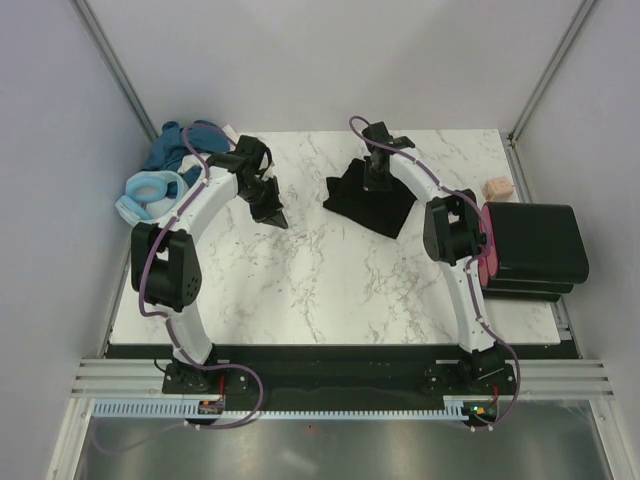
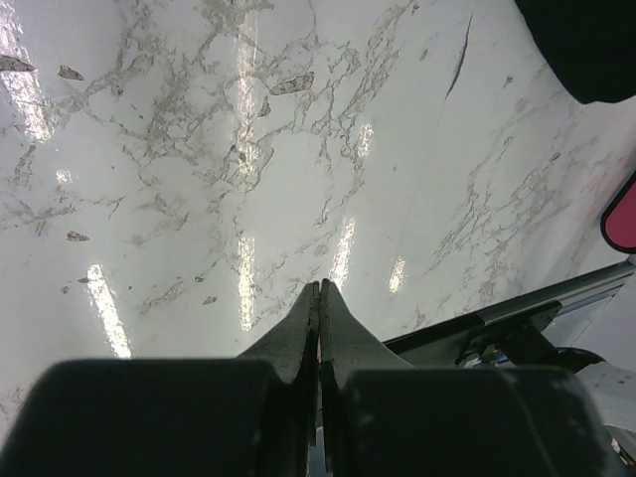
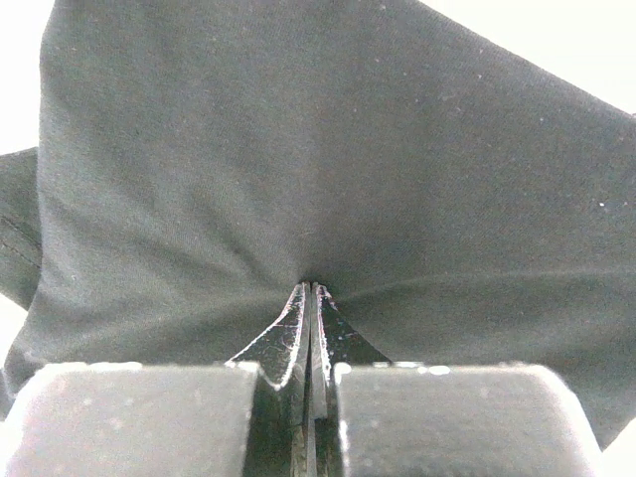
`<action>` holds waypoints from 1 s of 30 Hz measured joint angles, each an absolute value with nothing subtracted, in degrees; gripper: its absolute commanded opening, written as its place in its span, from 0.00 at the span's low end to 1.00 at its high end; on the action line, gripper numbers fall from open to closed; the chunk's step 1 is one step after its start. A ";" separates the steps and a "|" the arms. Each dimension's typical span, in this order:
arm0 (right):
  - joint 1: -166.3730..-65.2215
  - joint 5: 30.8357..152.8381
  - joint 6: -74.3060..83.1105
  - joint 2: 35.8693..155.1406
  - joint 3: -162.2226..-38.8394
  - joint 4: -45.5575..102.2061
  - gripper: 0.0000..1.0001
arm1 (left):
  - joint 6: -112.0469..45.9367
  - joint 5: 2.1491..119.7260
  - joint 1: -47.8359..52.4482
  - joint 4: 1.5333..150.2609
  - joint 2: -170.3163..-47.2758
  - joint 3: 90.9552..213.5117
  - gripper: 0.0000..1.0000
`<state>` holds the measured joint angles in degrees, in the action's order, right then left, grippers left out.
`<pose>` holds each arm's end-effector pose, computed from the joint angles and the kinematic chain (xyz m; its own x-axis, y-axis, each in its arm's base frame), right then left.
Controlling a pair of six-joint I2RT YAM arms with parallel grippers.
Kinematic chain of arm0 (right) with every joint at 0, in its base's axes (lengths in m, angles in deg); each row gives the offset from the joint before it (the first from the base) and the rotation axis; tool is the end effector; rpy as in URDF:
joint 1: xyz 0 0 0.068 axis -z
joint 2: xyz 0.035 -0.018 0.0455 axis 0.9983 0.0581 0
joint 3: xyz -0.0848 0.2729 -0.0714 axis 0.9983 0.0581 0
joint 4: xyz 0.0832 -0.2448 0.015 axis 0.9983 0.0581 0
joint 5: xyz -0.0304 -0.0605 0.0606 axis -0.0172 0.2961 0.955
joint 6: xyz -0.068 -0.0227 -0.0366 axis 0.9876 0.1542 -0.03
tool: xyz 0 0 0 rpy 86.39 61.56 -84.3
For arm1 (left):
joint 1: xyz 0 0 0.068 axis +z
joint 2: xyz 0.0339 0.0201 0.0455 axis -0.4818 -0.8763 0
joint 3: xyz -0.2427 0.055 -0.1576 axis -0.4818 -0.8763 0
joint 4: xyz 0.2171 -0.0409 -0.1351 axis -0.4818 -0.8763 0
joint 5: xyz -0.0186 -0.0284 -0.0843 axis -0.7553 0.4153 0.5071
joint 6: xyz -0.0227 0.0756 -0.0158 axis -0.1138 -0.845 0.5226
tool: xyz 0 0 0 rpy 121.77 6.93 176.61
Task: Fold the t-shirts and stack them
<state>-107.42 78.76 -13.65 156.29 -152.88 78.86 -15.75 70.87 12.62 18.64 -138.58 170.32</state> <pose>0.5217 0.1907 0.1607 -0.9016 0.1061 -0.4193 0.0704 0.9925 0.0997 0.3708 -0.1301 0.2538 -0.9679 -0.1969 -0.1564 -0.1149 0.8995 -0.4216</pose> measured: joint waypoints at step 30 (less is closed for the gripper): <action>-97.70 73.43 -25.36 160.77 -160.73 70.69 0.26 | -15.75 70.72 12.62 16.06 -140.98 173.56 0.02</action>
<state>-97.70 73.43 -25.36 160.77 -160.73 70.69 -15.75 70.72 12.62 16.06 -140.98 173.56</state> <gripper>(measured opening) 0.047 0.025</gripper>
